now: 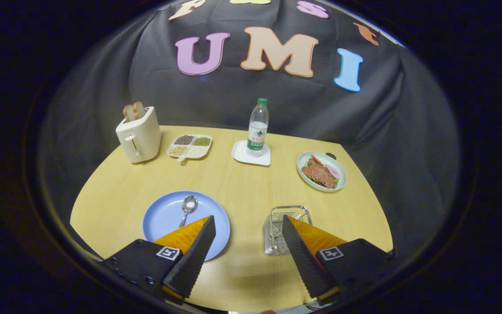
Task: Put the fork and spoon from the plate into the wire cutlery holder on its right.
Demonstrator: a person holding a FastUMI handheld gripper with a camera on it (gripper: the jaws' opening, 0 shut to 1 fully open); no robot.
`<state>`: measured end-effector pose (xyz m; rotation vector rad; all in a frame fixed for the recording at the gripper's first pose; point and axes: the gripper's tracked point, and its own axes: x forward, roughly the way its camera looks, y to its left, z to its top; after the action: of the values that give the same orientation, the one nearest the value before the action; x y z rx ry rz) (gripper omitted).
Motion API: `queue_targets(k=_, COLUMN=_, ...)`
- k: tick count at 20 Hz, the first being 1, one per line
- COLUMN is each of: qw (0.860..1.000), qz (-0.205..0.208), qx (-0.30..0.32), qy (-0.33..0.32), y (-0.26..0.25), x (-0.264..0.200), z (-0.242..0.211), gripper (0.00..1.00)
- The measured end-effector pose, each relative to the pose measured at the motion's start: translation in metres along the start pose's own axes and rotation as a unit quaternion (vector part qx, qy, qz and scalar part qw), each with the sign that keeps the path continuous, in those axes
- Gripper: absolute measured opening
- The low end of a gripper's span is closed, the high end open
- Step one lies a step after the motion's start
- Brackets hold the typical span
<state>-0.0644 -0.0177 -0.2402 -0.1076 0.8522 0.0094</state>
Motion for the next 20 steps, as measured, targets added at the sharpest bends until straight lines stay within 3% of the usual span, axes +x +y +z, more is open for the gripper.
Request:
queue_targets(k=7, qw=0.999, qz=0.024, qx=-0.019, qy=-0.028, y=0.074, x=0.010, z=-0.025, gripper=0.99)
queue_targets(k=11, qw=0.999, qz=0.038, qx=-0.018, qy=0.002, y=0.108, x=0.027, z=-0.052, gripper=0.99)
queue_targets(k=20, qw=0.996, qz=0.042, qx=-0.029, qy=0.070, y=0.134, x=0.058, z=-0.110, gripper=0.99)
